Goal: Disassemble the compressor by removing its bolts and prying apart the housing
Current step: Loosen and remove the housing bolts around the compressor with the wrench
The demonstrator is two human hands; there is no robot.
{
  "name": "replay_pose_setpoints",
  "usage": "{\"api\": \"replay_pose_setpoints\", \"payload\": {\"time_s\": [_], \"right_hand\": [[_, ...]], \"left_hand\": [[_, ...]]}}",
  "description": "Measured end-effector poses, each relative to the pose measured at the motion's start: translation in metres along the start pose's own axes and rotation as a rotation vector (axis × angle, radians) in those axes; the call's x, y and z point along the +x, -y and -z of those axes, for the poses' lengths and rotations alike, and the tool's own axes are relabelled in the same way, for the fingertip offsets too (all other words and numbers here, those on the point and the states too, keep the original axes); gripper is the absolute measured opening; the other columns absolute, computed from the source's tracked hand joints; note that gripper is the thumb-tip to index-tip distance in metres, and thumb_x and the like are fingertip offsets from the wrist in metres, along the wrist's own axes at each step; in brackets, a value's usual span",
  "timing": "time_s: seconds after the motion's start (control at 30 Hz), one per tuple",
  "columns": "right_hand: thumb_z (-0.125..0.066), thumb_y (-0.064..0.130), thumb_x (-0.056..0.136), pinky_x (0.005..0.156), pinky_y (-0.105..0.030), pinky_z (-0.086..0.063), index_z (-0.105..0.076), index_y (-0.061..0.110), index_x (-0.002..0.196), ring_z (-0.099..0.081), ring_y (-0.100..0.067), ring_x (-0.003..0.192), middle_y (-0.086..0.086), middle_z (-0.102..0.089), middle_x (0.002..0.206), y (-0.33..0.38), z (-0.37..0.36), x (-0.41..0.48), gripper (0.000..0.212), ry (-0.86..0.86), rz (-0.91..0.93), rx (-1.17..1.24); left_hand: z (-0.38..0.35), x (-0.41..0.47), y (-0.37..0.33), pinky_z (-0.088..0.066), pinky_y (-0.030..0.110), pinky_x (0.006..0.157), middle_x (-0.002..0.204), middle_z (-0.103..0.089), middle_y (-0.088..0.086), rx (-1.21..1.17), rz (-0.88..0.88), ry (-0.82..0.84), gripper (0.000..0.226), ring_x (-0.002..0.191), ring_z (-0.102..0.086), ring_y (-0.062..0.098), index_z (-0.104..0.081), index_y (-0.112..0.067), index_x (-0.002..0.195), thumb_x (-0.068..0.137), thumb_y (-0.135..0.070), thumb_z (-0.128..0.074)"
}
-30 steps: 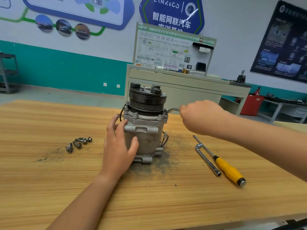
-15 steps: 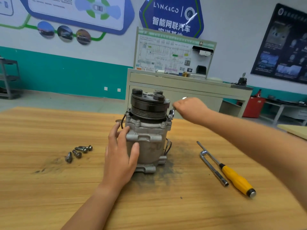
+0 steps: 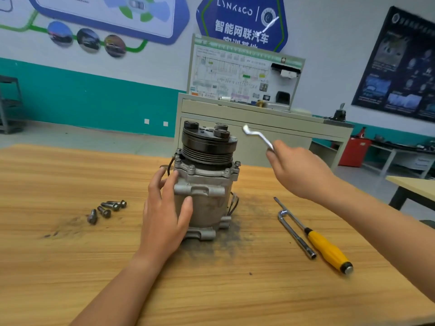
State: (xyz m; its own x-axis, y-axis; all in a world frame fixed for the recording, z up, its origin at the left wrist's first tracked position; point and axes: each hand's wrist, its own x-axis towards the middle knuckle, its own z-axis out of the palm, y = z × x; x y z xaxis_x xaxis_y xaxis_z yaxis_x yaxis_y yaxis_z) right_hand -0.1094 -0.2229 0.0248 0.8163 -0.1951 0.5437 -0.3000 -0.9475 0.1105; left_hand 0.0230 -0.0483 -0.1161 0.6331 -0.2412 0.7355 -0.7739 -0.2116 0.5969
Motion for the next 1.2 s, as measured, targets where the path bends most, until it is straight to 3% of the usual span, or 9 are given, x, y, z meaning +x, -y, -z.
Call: {"api": "replay_pose_setpoints", "payload": {"time_s": [0.13,0.5,0.6,0.67,0.8,0.97,1.13,1.2], "right_hand": [[-0.030,0.021,0.100,0.043,-0.027,-0.025,-0.034,0.018,0.089,-0.039,-0.013,0.051,0.002,-0.042,0.061,0.005,0.008,-0.008,0.012,0.199,-0.022,-0.334],[-0.040,0.001,0.093,0.040,-0.025,-0.023,-0.046,0.005,0.105,-0.030,-0.015,0.047,-0.002,-0.032,0.060,0.040,0.020,0.000,0.014,0.429,0.060,-0.650],[-0.045,-0.003,0.091,0.039,-0.025,-0.022,-0.041,0.006,0.085,-0.029,-0.017,0.048,-0.003,-0.030,0.060,0.053,0.022,-0.002,0.011,0.484,0.066,-0.747],[-0.046,-0.006,0.089,0.038,-0.024,-0.022,-0.037,0.006,0.073,-0.030,-0.015,0.048,-0.002,-0.031,0.059,0.059,0.023,-0.001,0.022,0.500,0.091,-0.801],[-0.048,-0.007,0.088,0.038,-0.024,-0.024,-0.045,0.008,0.087,-0.031,-0.016,0.047,-0.002,-0.033,0.059,0.060,0.024,0.005,0.014,0.523,0.129,-0.871],[-0.045,-0.001,0.092,0.038,-0.024,-0.024,-0.042,0.007,0.079,-0.033,-0.015,0.047,-0.002,-0.036,0.058,0.050,0.024,0.011,0.016,0.491,0.169,-0.898],[-0.030,0.015,0.097,0.040,-0.023,-0.024,-0.037,0.011,0.088,-0.035,-0.011,0.045,0.004,-0.040,0.058,0.018,0.017,0.016,0.012,0.412,0.249,-0.833],[-0.029,0.013,0.097,0.041,-0.024,-0.022,-0.037,0.012,0.089,-0.034,-0.010,0.045,0.005,-0.039,0.057,0.006,0.011,0.021,0.012,0.395,0.270,-0.816]], "left_hand": [[-0.001,-0.001,0.001,-0.039,0.049,0.101,0.149,-0.022,0.011,0.054,0.005,-0.003,0.057,0.131,-0.031,0.023,-0.041,-0.007,0.137,0.084,-0.011,-0.064],[0.000,-0.002,-0.001,-0.043,0.051,0.096,0.149,-0.022,0.012,0.065,0.002,0.004,0.060,0.128,-0.037,0.028,-0.042,-0.006,0.136,0.081,-0.008,-0.066],[0.001,-0.003,-0.001,-0.044,0.052,0.095,0.148,-0.024,0.013,0.060,-0.006,0.000,0.058,0.127,-0.038,0.029,-0.043,-0.005,0.134,0.081,-0.008,-0.067],[0.001,-0.003,-0.002,-0.044,0.052,0.095,0.148,-0.023,0.012,0.060,-0.005,0.001,0.057,0.127,-0.038,0.028,-0.044,-0.005,0.133,0.081,-0.008,-0.066],[0.002,-0.004,-0.001,-0.042,0.052,0.097,0.148,-0.022,0.012,0.052,0.000,0.000,0.056,0.127,-0.036,0.027,-0.044,-0.005,0.133,0.081,-0.008,-0.066],[0.002,-0.003,-0.002,-0.043,0.054,0.095,0.148,-0.022,0.011,0.054,0.003,0.008,0.056,0.127,-0.036,0.026,-0.044,-0.005,0.133,0.081,-0.009,-0.066],[0.002,-0.003,-0.001,-0.043,0.053,0.096,0.149,-0.020,0.009,0.052,0.011,0.009,0.057,0.128,-0.034,0.023,-0.043,-0.007,0.134,0.082,-0.011,-0.065],[0.002,-0.002,0.000,-0.043,0.053,0.096,0.149,-0.020,0.009,0.046,0.010,0.008,0.056,0.128,-0.034,0.022,-0.043,-0.007,0.134,0.082,-0.011,-0.066]]}}
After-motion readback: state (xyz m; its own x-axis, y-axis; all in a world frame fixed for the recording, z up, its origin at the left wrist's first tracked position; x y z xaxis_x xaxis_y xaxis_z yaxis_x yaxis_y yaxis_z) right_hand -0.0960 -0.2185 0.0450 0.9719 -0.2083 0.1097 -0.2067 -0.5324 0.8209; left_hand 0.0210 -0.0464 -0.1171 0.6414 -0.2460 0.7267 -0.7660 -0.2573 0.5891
